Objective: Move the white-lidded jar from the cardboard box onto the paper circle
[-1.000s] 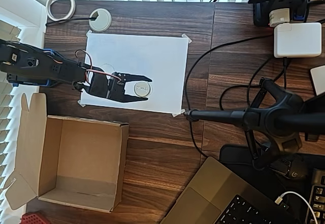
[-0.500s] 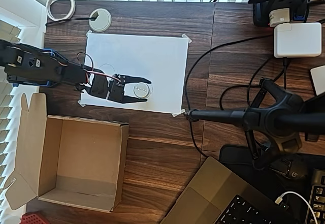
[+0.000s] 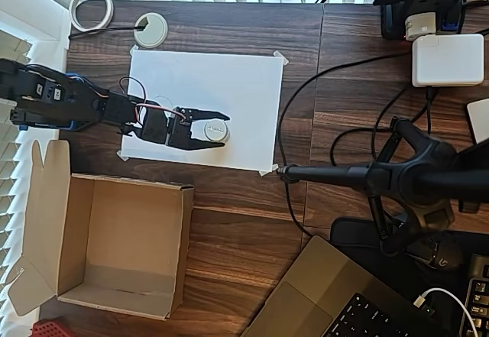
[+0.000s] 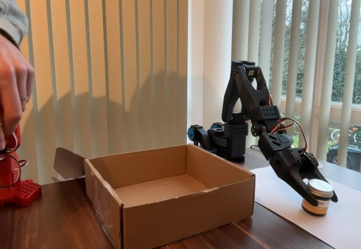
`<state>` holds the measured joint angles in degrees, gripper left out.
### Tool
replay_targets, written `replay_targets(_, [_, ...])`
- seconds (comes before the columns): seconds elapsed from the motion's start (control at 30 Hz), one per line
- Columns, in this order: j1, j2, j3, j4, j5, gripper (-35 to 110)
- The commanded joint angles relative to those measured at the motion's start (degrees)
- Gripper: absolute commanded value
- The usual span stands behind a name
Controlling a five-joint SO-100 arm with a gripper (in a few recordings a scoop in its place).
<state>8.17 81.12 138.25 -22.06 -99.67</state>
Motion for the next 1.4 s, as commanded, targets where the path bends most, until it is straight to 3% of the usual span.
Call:
replay_targets(0.0, [0.62,1.85,-0.79,-2.99,-0.7,8])
replay_targets(0.4, [0.97,-0.26,-2.64,-2.9,-1.23,9])
replay_targets(0.7, [1.23,0.26,-1.32,-2.99,-3.43,25])
replay_targets(1.37, [1.93,3.43,2.46,-8.96,-4.92,29])
